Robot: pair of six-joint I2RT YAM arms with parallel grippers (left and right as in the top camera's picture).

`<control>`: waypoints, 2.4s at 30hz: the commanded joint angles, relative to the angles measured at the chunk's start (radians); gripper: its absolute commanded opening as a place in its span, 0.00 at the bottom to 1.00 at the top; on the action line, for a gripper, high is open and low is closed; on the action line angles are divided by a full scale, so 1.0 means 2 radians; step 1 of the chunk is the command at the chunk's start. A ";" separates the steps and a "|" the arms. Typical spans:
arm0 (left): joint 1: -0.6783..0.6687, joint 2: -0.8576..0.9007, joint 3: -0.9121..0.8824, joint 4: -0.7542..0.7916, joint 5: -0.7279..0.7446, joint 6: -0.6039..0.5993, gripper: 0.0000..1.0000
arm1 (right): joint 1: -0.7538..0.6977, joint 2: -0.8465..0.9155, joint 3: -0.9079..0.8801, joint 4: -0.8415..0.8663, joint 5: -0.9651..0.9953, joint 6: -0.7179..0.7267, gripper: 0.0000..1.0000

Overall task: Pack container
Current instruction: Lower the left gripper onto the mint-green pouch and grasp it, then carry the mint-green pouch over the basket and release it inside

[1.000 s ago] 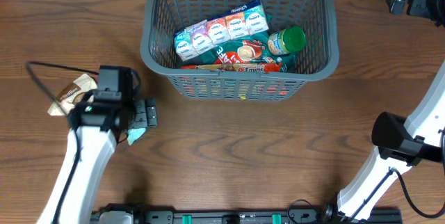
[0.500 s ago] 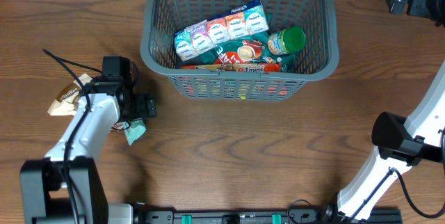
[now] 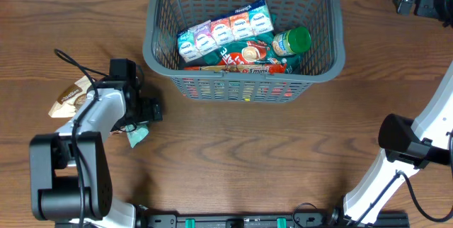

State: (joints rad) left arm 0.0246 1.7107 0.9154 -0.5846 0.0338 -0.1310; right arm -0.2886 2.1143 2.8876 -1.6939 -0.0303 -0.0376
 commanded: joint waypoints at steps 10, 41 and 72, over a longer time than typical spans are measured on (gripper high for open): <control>0.002 0.009 -0.002 -0.004 0.019 -0.003 0.78 | -0.003 0.004 0.001 -0.002 -0.002 -0.006 0.99; 0.002 -0.128 0.146 -0.155 0.032 -0.003 0.06 | -0.003 0.004 0.001 0.000 -0.002 -0.006 0.99; -0.198 0.140 0.570 -0.137 0.032 0.518 0.06 | -0.003 0.004 0.001 -0.002 -0.002 -0.006 0.99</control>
State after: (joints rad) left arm -0.3859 1.9347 2.0529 -0.8631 0.1013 0.8265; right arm -0.2890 2.1143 2.8876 -1.6943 -0.0307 -0.0376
